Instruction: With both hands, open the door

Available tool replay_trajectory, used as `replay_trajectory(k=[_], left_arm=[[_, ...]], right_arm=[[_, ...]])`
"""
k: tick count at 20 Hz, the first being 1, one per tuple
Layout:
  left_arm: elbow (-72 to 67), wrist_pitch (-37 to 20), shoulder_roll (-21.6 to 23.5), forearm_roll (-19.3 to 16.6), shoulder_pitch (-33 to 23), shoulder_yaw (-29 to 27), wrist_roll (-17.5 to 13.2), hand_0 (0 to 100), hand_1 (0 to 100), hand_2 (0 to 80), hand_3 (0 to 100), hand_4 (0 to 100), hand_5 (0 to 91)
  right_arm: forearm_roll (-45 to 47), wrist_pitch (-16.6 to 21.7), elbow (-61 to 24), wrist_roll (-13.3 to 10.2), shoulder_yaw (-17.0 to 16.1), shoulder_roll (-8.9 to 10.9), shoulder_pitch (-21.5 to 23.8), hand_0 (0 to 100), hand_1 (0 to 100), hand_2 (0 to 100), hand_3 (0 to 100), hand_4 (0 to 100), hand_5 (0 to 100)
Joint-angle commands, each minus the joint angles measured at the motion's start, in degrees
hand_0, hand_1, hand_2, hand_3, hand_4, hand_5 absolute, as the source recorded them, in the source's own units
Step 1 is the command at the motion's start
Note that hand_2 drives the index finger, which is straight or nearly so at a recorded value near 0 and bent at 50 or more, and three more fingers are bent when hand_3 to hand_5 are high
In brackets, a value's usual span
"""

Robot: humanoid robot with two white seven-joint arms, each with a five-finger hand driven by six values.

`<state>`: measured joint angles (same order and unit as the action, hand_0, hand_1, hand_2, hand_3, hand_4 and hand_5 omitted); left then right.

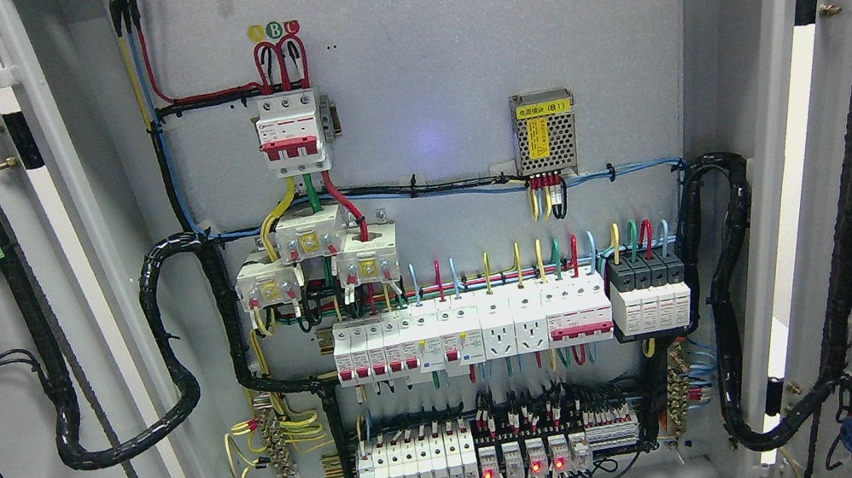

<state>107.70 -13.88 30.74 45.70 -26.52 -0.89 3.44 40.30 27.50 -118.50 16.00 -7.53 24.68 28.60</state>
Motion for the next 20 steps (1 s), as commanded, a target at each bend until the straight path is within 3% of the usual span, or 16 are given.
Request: replay_trajectory(k=[1,7,11,16,20], left_arm=[[-5.7,0.1,-4.4,-1.3,-0.5,5.2,0.0,0,0,0.0,0,0,0.0],[-15.7,0.0,-6.4,-4.9,-0.1,9.8,-0.1,0,0,0.0,0,0,0.0],[-24.6,0.0,-8.1,-5.2,0.6,11.8,-0.4,0,0,0.0,0,0,0.0],[-38.7,0.1,-12.1,-5.4,4.3,12.8,-4.7,0,0,0.0,0,0,0.0],[-48.6,0.1,-14.4,-5.4,5.9,13.1,-6.5,0,0,0.0,0,0,0.0]], right_arm=[[-5.4,-0.1,5.5,0.0,10.9,-0.07,0.0,19,0,0,0,0,0],[-9.7,-0.1,18.6,0.0,18.9,-0.51,0.0,19,0,0,0,0,0],[-9.8,0.0,27.3,0.1,23.4,-1.03,0.1,19,0,0,0,0,0],[-9.9,0.0,39.2,0.1,26.8,-4.28,0.1,19,0,0,0,0,0],[-10.2,0.0,49.5,0.3,27.0,-8.67,0.0,19,0,0,0,0,0]])
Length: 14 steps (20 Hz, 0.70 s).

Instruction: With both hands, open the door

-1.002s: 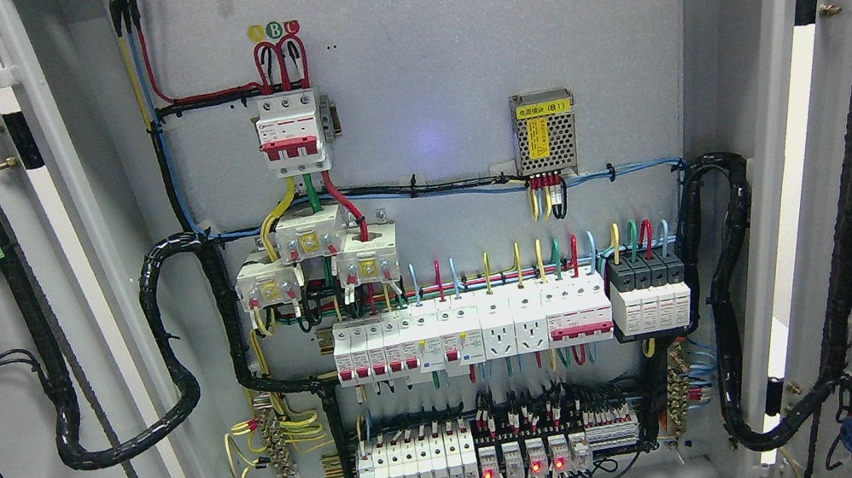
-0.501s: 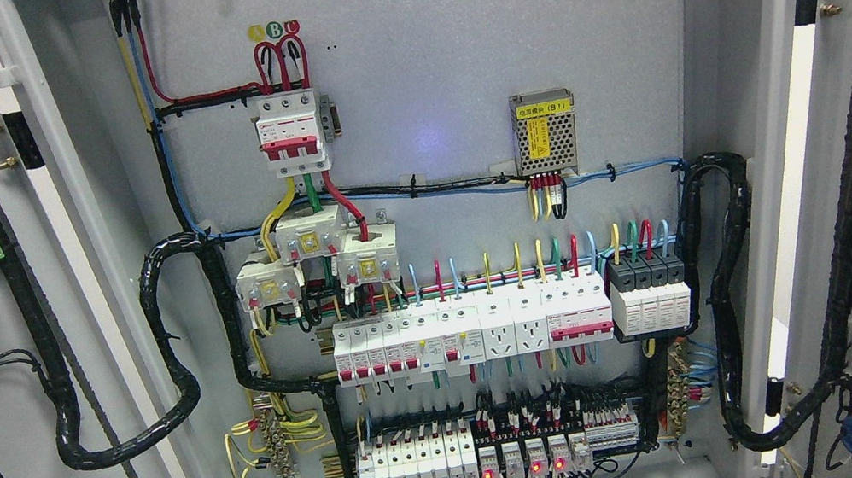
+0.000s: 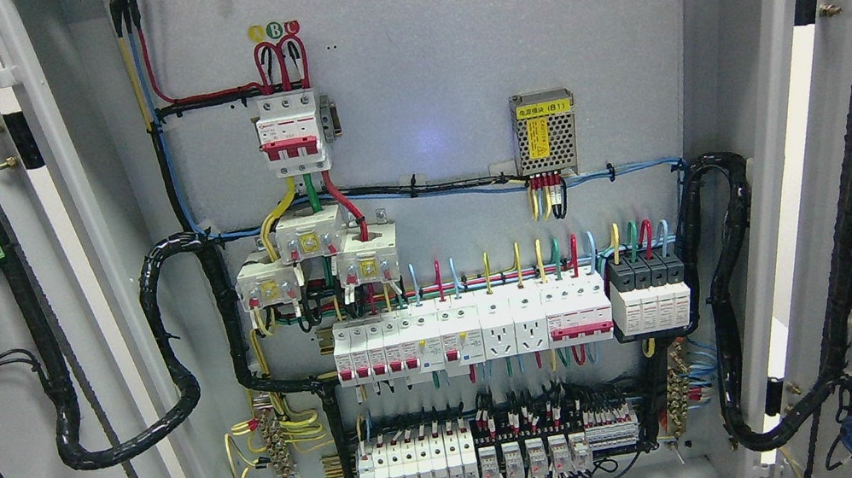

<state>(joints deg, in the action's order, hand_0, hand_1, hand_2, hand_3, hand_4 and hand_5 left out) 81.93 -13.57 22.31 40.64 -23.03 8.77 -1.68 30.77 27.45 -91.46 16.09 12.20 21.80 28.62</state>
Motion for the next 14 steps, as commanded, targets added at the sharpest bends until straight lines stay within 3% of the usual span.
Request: replay_trajectory(k=[1,5,9,14], left_arm=[[-25.1,-0.2,-6.2,-0.5,3.0,4.1,-1.8,0,0,0.0,0,0,0.0],[-34.9,-0.1,-8.0,-1.3,4.3,7.0,-6.2,0,0,0.0,0,0,0.0],[-48.0,-0.2,-11.1,-6.1,7.2,7.3,-10.9,0,0,0.0,0,0,0.0],[-58.3,-0.2,-14.9,-10.8,9.1,7.3,-12.6,0,0,0.0,0,0,0.0]], right_arm=[[-1.1,0.1,24.9,0.3,7.2,-6.24,-0.1,19,0,0,0,0,0],[-4.8,0.1,34.4,0.3,7.2,-8.61,-0.7,19,0,0,0,0,0],[-6.7,0.1,48.2,0.3,6.9,-12.13,-4.8,19,0,0,0,0,0],[-6.9,0.0,66.5,0.3,7.1,-15.91,-10.9,19,0,0,0,0,0]])
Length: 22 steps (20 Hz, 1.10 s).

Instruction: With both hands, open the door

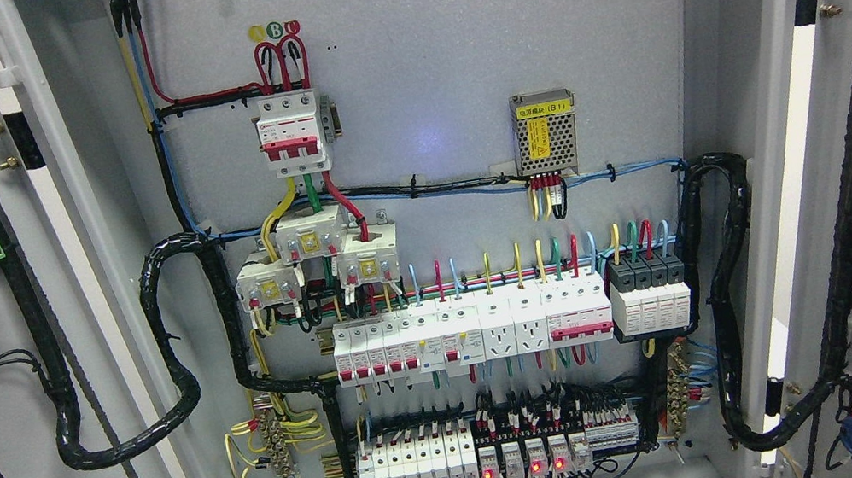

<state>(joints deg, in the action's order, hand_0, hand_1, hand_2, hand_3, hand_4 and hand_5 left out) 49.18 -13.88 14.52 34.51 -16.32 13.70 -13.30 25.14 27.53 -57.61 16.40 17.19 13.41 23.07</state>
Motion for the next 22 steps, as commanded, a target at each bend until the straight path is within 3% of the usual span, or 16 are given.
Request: replay_trajectory(k=[1,6,10,13,17,22], left_arm=[[-26.1,0.2,-7.6,-6.1,2.3,2.3,-0.9,0,0,0.0,0,0,0.0],[-31.9,1.1,-9.8,-9.6,4.0,2.2,-0.9,0,0,0.0,0,0,0.0],[-35.5,5.2,-11.1,-10.8,4.8,2.2,-0.9,0,0,0.0,0,0,0.0],[-37.7,6.8,-11.7,-12.1,5.3,2.2,-0.9,0,0,0.0,0,0,0.0],[-40.6,9.5,-11.9,-12.7,6.6,1.9,-0.8,0,0,0.0,0,0,0.0],[-42.2,11.2,-11.8,-12.8,7.8,1.9,0.3,0,0,0.0,0,0,0.0]], right_arm=[[-1.8,-0.4,34.7,-0.1,2.4,-7.61,-5.8,19,0,0,0,0,0],[-12.8,-2.5,39.1,-0.2,1.5,-7.96,-5.9,19,0,0,0,0,0],[-15.3,-10.5,42.1,-0.4,1.5,-8.05,-7.2,19,0,0,0,0,0],[-16.6,-15.2,45.4,-0.9,1.5,-9.54,-10.0,19,0,0,0,0,0],[-19.1,-16.5,51.1,-1.3,1.6,-11.56,-13.4,19,0,0,0,0,0],[-22.3,-18.5,52.6,-6.0,1.5,-12.18,-14.5,19,0,0,0,0,0]])
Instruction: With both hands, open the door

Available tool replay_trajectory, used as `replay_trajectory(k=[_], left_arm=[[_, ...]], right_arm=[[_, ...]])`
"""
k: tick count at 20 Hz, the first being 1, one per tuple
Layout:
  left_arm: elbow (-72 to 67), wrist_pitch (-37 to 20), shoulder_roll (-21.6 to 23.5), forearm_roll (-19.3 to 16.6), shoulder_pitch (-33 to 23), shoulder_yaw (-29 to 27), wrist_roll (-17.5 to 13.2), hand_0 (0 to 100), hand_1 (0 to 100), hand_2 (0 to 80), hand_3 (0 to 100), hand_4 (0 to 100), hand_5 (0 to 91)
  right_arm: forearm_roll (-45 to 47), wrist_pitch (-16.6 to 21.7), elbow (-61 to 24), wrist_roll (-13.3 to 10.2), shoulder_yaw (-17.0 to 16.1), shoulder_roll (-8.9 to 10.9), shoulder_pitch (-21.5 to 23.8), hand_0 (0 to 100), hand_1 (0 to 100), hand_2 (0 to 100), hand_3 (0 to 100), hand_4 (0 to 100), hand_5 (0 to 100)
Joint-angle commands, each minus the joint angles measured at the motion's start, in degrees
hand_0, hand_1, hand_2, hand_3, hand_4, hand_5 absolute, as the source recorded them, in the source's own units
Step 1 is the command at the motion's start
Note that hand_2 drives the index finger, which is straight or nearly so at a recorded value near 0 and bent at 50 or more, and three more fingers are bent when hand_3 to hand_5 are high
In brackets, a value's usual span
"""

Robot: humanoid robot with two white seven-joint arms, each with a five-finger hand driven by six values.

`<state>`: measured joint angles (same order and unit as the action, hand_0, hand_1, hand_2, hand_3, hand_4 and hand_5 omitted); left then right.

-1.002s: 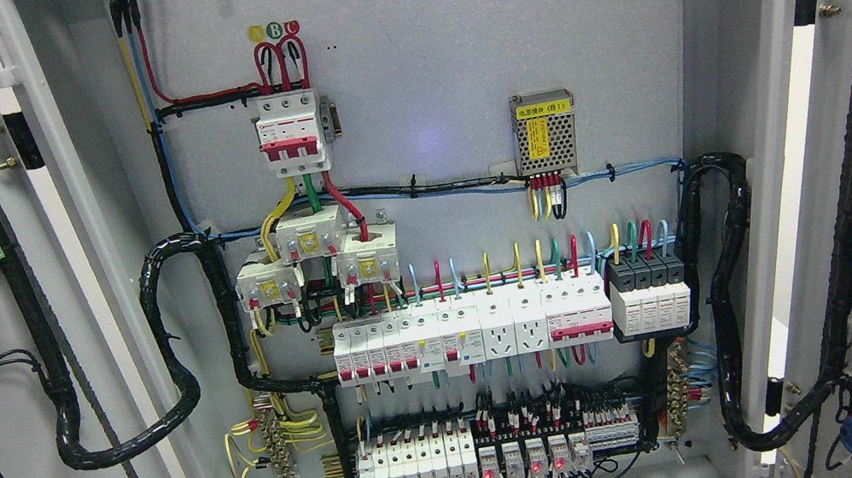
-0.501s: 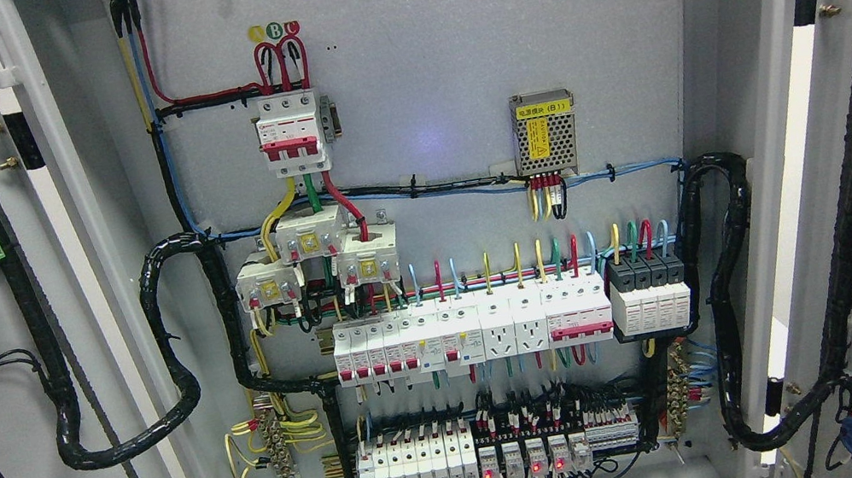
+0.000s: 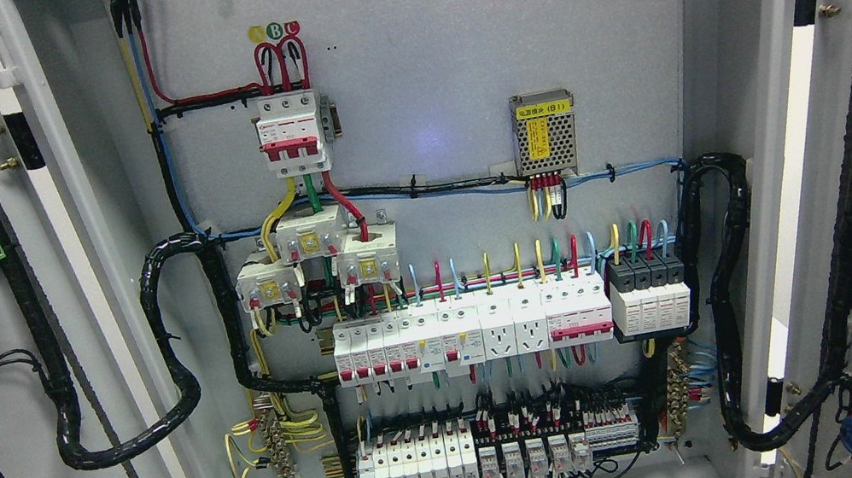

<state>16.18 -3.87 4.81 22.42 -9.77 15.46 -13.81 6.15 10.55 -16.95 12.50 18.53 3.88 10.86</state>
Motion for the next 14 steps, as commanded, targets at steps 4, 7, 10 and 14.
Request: replay_trajectory(k=[4,7,10,14], left_arm=[[-10.9,1.7,-2.0,-0.7,2.2,0.3,1.7,0,0,0.0,0,0,0.0],[-11.9,2.6,-1.7,-1.5,3.1,0.3,1.9,0,0,0.0,0,0,0.0],[-12.2,2.6,-1.6,-2.1,3.4,0.3,3.5,0,0,0.0,0,0,0.0],[-12.6,2.6,-1.6,-2.2,3.8,0.3,5.1,0,0,0.0,0,0,0.0]], right_arm=[[-3.3,-3.0,11.9,-2.5,0.2,-3.79,-3.1,19,0,0,0,0,0],[-3.3,-4.2,11.9,-2.5,0.2,-4.05,-3.1,19,0,0,0,0,0],[-3.3,-5.4,11.9,-2.5,0.3,-4.75,-3.3,19,0,0,0,0,0],[-4.5,-6.1,11.9,-2.5,0.2,-5.54,-3.2,19,0,0,0,0,0]])
